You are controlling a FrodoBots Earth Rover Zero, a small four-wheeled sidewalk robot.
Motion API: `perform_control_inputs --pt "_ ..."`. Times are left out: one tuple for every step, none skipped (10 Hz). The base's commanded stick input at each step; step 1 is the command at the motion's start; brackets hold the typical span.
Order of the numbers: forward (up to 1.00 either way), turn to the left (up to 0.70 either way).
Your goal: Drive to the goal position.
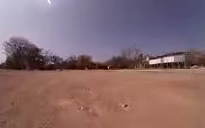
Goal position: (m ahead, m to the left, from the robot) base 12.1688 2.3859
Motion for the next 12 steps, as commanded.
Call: perform_control_inputs --pt "1.0 0.25" --pt "1.0 0.27" --pt "1.0 0.27" --pt "1.0 0.27" --pt "1.0 0.27" --pt "1.0 0.27" --pt "1.0 0.27" --pt "1.0 0.1" --pt "1.0 0.0" --pt "1.0 0.0" --pt "1.0 0.0" --pt "1.0 0.0"
